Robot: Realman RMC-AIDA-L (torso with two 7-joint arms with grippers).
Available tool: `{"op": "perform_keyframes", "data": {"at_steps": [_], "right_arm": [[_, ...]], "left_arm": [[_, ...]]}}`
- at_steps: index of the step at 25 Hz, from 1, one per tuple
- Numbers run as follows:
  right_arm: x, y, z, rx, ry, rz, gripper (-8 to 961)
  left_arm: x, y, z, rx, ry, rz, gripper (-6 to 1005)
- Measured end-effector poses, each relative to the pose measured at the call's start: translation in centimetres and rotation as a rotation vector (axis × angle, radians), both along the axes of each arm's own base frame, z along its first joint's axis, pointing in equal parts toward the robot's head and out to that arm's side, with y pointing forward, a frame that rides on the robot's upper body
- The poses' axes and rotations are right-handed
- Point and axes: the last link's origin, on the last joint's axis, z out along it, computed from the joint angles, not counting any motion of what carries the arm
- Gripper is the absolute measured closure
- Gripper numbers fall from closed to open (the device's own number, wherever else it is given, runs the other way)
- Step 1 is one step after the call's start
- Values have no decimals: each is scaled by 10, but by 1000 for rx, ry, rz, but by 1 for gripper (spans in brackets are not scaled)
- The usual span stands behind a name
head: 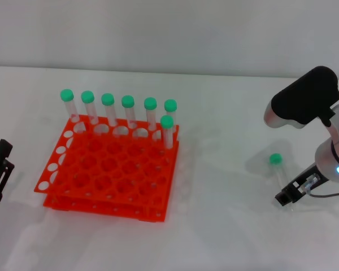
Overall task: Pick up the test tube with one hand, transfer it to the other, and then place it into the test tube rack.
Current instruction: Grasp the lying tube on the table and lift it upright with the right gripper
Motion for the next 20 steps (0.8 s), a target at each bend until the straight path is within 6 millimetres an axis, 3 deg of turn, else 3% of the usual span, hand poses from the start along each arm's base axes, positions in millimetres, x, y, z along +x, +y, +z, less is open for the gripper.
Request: {"op": "perform_keyframes", "data": {"at_steps": [6,11,18,20], "right_arm": [[5,2,-1,-6,-20,-13,352],[9,2,-2,-13,-31,-22,525],[10,5,-2,-22,-51,-30,519],[12,6,-3,-29,-61,-34,597]], "left_arm": [[1,2,0,0,0,-5,303],[2,2,-1,-2,-3,-6,304],[2,2,-2,-4,-7,-5,304],[3,2,-3,-7,-7,-6,304]]}}
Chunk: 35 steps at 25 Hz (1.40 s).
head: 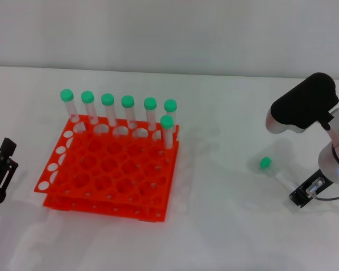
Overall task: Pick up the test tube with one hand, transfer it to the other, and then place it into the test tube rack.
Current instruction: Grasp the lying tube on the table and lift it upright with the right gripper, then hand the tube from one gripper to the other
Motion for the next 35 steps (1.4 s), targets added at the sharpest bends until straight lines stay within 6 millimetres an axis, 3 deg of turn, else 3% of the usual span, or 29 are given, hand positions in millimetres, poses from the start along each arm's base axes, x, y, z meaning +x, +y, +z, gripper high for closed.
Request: {"op": "perform_keyframes", "data": {"at_steps": [2,7,18,26,35], "right_arm": [[0,1,-1,-7,-6,-1,674],[-1,1,-2,-11,-7,-1,728],[-9,3,4,15,32,40,763],[-29,8,30,148,185,250,764],[-41,10,21,172,445,506,765]], "left_arm": [[0,0,-1,-5,1,-3,304],[1,0,-1,-8,1,-4,304],[0,1,-2,-14,-2,-1,305],[6,9,-4,-70,-59,-42,305],[23,32,11,-335,-192,-211,306]]}}
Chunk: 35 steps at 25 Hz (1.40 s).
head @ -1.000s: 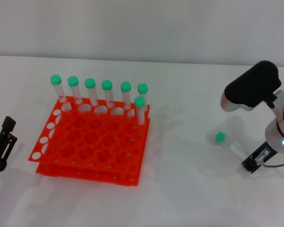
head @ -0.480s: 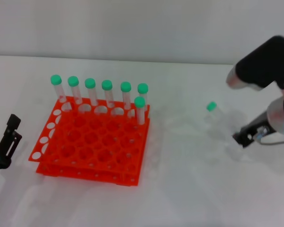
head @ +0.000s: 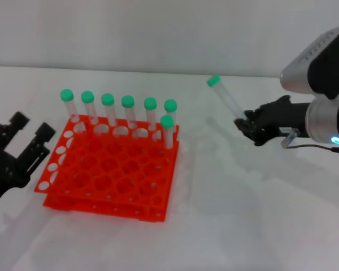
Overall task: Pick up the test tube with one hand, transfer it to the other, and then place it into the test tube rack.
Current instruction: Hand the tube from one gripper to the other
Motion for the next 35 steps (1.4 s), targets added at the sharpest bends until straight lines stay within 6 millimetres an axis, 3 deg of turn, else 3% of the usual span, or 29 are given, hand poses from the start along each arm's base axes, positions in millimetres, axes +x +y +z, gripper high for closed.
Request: {"op": "perform_keyframes", "data": {"at_steps": [14,27,35], "right_arm": [[16,-18,-13,-152,278,254,764],[4,-29,-23,-212,274,333,764],[-3,-26,-26,-215,268,349,764]], "left_arm": [[29,40,14,-352,12,-114,306],[67,82,-23,-534,79,-137,307],[80,84,-38,-606,104,-181,307]]}}
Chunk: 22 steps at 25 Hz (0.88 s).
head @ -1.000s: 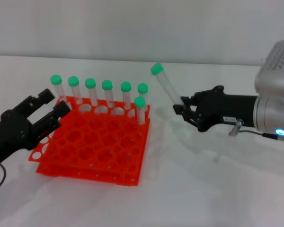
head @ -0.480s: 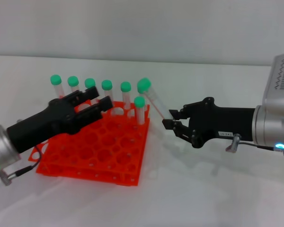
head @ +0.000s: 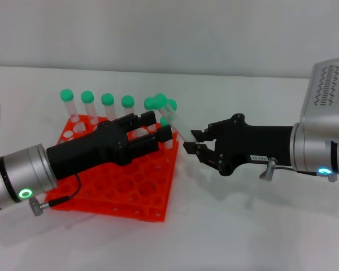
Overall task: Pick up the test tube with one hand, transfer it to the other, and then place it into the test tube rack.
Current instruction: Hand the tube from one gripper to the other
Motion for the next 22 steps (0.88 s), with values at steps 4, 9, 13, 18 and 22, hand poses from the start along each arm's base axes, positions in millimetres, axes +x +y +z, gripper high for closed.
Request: {"op": "perform_keyframes", "data": {"at_steps": [4,9,13,18,22], "right_arm": [[-1,-1,-3,-7,-5,6,764],[-3,-3,-9,-7,-19,16,765],[-4,-4,-11,-6,-23,19,765],[-5,-3,-12,-1,-22,21,764],[-8,-4,-16,-1,-27,28,764]], "left_arm": [[1,0,0,2,-3,-1,308],[3,2,-1,-2,-5,-3,308],[3,3,-3,-4,-5,2,308],[6,5,-5,-22,-12,14,419],[7,7,-8,-39,-10,24,484]]}}
